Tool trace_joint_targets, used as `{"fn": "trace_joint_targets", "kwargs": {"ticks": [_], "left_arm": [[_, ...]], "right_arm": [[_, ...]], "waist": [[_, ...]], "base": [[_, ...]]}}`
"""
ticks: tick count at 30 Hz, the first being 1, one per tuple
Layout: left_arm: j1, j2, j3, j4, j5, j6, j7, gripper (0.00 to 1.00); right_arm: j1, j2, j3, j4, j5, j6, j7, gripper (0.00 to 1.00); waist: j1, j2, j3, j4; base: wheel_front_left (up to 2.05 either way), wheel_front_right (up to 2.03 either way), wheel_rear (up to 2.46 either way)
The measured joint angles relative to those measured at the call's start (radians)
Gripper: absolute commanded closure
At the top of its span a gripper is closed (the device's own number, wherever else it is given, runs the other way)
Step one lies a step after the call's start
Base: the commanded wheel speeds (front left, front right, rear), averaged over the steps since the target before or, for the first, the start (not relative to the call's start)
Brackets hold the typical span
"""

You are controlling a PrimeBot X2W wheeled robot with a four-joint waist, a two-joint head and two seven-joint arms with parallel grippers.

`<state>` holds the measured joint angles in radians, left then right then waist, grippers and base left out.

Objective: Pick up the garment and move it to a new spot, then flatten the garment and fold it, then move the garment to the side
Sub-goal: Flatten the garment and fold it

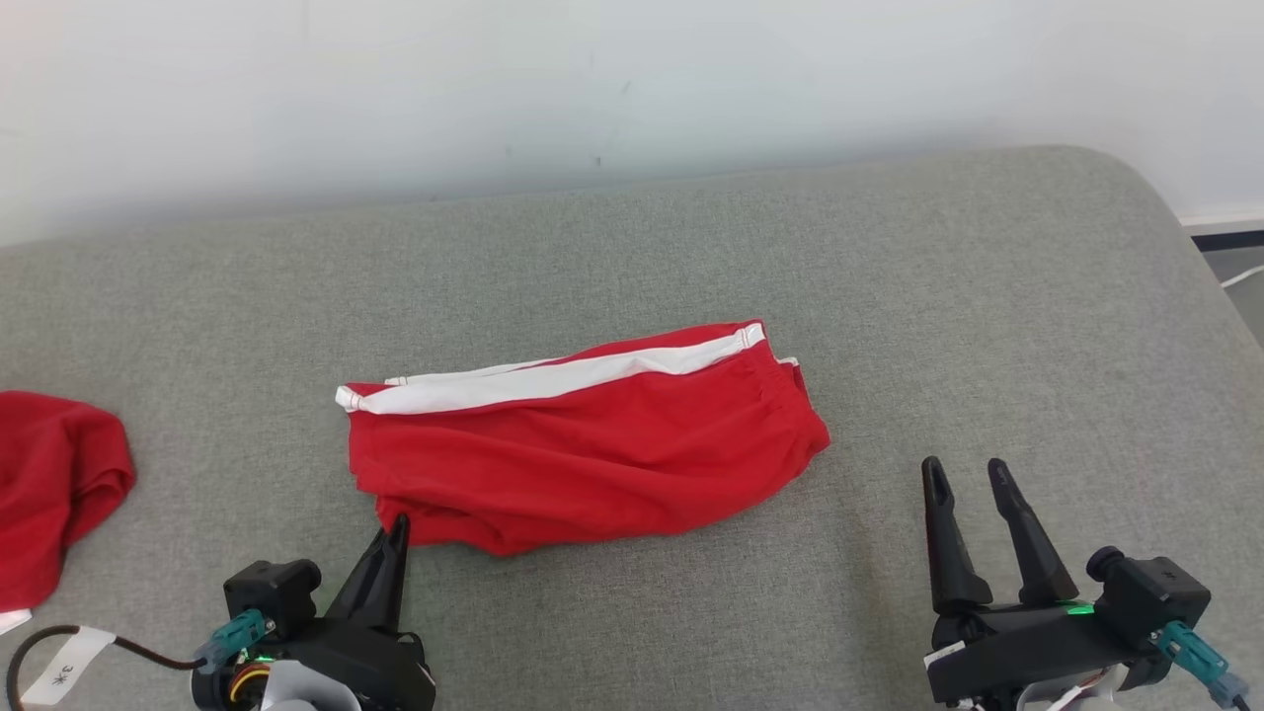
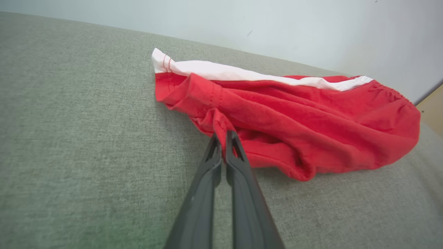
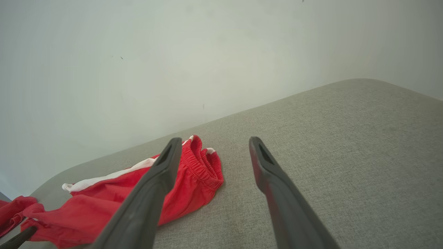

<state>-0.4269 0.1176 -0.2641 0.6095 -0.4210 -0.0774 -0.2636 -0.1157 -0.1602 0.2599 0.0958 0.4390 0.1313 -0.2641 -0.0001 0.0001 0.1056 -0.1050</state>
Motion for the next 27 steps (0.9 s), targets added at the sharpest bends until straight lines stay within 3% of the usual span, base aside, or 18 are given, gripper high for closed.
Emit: {"fn": "trace_joint_targets", "kwargs": {"ticks": [1,2,3,13,27], "left_arm": [[0.000,0.000,0.004,-0.002,0.004,0.002,0.000,0.62],[0.000,-0.001,0.008,-0.004,0.014,0.004,0.000,0.16],[0.001,-0.002,0.013,-0.009,0.021,0.006,0.000,0.00],[0.100,-0.022,0.106,-0.125,0.058,0.019,0.000,0.00],[0.309,-0.051,0.225,-0.497,0.235,0.055,0.000,0.00]], "right_arm": [[0.000,-0.001,0.005,0.003,0.000,0.000,0.000,0.00],[0.000,-0.002,0.010,0.007,0.000,0.000,0.000,0.00],[-0.001,-0.004,0.015,0.009,0.000,0.000,0.000,0.00],[-0.012,-0.023,0.021,0.021,-0.009,0.000,0.000,0.00],[0.006,-0.045,-0.003,0.028,-0.080,0.000,0.000,0.00]], "waist": [[0.0000,0.0000,-0.003,0.001],[0.0000,0.0000,-0.006,0.001],[0.0000,0.0000,-0.008,0.001],[0.0001,-0.0001,-0.022,-0.004],[0.0000,0.0000,-0.070,0.054]], "base": [[0.00,0.00,0.00],[0.00,0.00,0.00],[0.00,0.00,0.00],[0.00,0.00,0.00],[0.00,0.00,0.00]]}}
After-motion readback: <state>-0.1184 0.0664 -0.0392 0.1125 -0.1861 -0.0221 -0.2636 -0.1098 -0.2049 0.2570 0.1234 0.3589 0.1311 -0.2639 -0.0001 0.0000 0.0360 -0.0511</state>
